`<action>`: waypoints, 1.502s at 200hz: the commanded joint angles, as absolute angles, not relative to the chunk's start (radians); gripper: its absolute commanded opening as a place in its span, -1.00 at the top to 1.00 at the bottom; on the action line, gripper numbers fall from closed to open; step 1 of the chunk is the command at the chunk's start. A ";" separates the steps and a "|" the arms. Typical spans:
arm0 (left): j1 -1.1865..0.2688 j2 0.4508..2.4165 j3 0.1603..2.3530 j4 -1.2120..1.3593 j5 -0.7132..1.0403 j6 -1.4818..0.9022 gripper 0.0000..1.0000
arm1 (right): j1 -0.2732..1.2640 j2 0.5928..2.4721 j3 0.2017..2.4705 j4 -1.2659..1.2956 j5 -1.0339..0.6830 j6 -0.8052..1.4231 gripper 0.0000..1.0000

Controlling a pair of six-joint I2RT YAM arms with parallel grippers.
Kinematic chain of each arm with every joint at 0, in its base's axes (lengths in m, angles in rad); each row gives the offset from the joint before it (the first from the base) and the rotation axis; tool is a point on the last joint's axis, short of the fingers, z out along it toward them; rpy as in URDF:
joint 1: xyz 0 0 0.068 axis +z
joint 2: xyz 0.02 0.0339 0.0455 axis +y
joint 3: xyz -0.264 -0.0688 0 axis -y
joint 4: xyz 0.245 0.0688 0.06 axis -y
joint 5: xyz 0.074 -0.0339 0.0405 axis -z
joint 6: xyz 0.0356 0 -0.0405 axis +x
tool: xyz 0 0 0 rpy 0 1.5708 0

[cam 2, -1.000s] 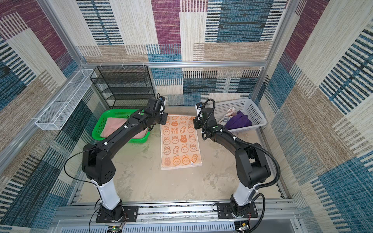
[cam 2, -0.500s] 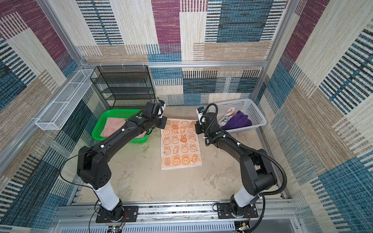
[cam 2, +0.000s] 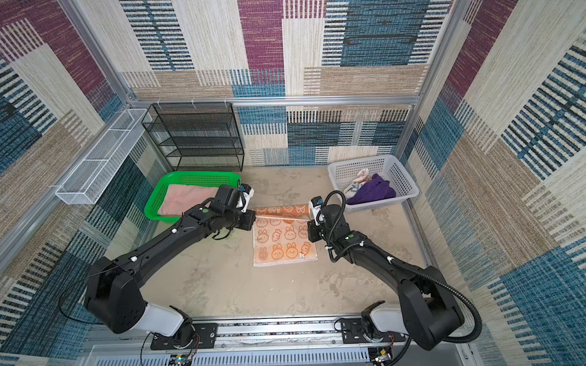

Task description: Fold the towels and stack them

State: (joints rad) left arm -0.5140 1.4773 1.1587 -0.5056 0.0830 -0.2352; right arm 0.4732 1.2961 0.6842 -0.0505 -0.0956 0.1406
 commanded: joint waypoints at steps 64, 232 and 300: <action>-0.563 1.429 1.000 -0.527 -0.001 -0.362 1.00 | 0.493 1.233 0.522 -0.138 -0.081 0.340 1.00; -0.654 1.429 0.847 -0.444 0.033 -0.367 0.49 | 0.496 1.107 0.454 -0.179 -0.100 0.425 -0.10; -0.680 1.207 0.763 -0.477 -0.028 -0.325 -0.46 | 0.496 1.195 0.580 -0.121 -0.057 0.406 -0.54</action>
State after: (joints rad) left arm -0.6788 1.2644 0.7811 -0.4561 0.0219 -0.3592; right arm 0.4953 1.1477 0.5446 -0.1658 -0.0933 0.4137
